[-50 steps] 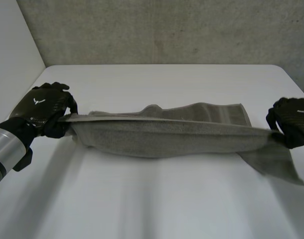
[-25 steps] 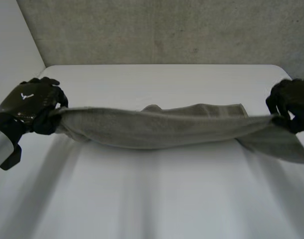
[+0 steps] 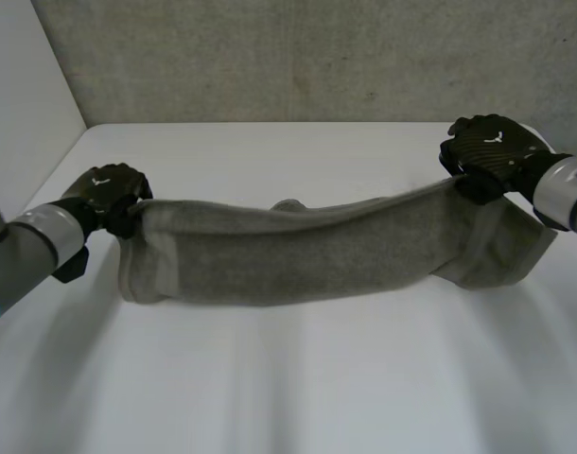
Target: Fold the towel.
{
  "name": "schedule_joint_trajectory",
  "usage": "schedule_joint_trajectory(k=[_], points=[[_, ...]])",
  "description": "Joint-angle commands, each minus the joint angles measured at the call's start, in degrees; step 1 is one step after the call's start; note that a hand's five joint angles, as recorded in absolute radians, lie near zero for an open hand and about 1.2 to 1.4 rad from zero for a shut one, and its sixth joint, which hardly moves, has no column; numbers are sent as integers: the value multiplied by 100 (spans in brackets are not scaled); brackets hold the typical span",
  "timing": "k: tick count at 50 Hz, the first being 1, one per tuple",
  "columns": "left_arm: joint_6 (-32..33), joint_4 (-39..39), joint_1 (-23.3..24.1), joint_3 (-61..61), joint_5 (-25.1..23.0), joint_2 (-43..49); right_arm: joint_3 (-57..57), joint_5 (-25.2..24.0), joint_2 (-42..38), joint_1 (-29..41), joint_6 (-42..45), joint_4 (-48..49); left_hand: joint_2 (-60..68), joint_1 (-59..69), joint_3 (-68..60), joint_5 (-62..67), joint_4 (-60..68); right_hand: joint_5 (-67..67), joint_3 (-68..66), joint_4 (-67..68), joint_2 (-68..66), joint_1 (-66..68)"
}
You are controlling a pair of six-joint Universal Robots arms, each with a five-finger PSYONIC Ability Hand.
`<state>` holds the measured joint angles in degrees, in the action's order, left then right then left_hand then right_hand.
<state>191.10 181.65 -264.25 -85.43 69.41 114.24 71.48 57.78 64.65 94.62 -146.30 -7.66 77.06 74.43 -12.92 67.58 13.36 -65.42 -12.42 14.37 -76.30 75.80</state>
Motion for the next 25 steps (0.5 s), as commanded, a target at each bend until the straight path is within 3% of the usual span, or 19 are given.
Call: schedule_joint_trajectory(k=[1, 12, 25], points=[[15, -16, 190, 711, 397, 784, -319, 304, -709, 170, 14, 748, 294, 557, 292, 242, -336, -458, 242, -437, -370, 420], [-3, 239, 330, 1607, 450, 1680, -529, 348, -1657, 249, 14, 1995, 294, 557, 292, 242, -336, -458, 242, -437, -370, 420], [50, 784, 515, 2030, 679, 2234, -1100, 348, -2448, 355, 23, 2233, 294, 557, 292, 242, -336, -458, 242, -437, -370, 420]])
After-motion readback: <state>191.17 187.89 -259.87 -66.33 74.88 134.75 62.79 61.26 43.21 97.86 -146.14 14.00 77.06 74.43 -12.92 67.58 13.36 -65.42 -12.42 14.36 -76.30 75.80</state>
